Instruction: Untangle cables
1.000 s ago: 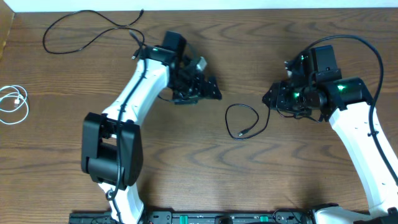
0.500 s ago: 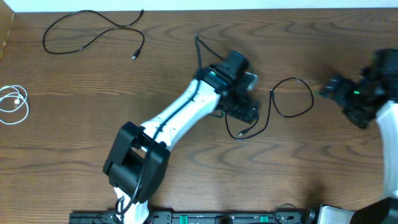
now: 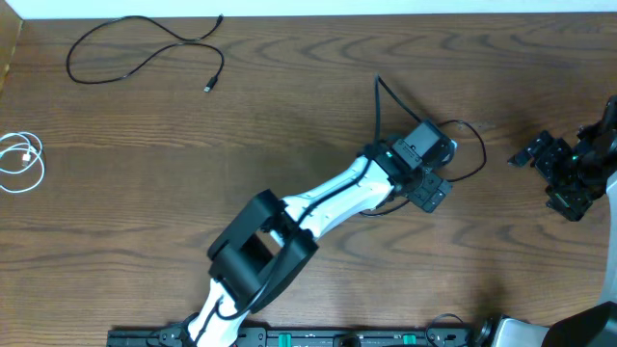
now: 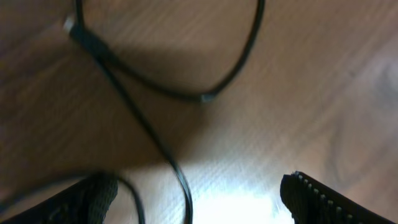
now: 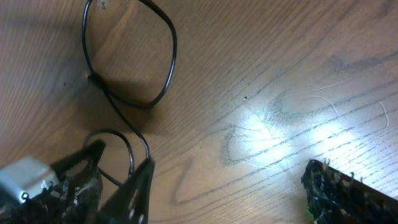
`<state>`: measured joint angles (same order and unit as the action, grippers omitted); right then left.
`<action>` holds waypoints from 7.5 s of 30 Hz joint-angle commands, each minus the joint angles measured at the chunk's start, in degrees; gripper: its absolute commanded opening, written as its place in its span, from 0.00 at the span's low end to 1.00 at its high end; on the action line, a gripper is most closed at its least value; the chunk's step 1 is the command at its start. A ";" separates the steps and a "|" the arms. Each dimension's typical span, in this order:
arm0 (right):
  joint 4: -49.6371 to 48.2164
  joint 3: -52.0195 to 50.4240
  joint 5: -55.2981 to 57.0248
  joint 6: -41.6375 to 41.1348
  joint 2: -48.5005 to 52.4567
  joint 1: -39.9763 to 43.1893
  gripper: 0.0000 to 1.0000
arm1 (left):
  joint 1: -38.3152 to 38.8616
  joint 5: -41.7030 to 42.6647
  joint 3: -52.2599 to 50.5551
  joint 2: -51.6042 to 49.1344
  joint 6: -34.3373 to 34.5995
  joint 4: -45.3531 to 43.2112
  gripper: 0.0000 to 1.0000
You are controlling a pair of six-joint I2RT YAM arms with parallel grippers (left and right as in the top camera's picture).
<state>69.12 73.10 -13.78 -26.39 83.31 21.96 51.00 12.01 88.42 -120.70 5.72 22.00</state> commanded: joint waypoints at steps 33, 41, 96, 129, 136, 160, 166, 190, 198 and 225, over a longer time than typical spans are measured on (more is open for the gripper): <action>2.29 0.28 -0.79 4.39 0.04 0.07 0.99 | -0.17 -8.63 -0.24 -8.15 5.77 -7.96 0.09; 3.06 0.28 -0.79 4.39 0.04 0.07 0.99 | -0.20 -8.63 -0.24 -8.15 5.77 -7.96 0.08; 2.21 0.28 -13.81 15.30 0.04 -8.90 0.99 | -22.53 -5.18 -0.22 47.25 26.01 8.31 0.07; -2.69 0.26 -12.92 9.27 0.07 -14.93 0.99 | -20.06 -0.70 -0.24 11.19 7.61 30.21 0.63; -3.37 0.26 -12.72 9.27 0.07 -14.93 0.99 | -18.25 -1.16 -0.24 2.97 6.29 25.31 0.63; -3.74 0.26 -12.70 9.29 0.07 -14.93 0.99 | -14.60 -12.63 -0.24 -1.79 6.34 21.16 0.53; -3.37 0.26 -12.72 9.27 0.07 -14.99 0.99 | -14.62 -12.48 -0.33 -1.79 6.36 21.11 0.53; -1.88 0.26 -12.72 9.29 0.07 -14.99 0.99 | -15.96 -9.44 -2.89 -4.57 6.99 19.04 0.47; -2.08 0.26 -12.72 9.29 0.07 -14.99 0.99 | -15.96 -9.46 -2.78 -4.55 6.99 19.17 0.08; -2.08 0.26 -12.70 9.29 0.07 -14.99 0.99 | -29.99 -9.46 -0.15 35.63 15.37 18.05 0.07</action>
<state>67.00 73.10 -26.52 -16.53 83.33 7.27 24.80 3.03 87.57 -89.14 18.24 40.03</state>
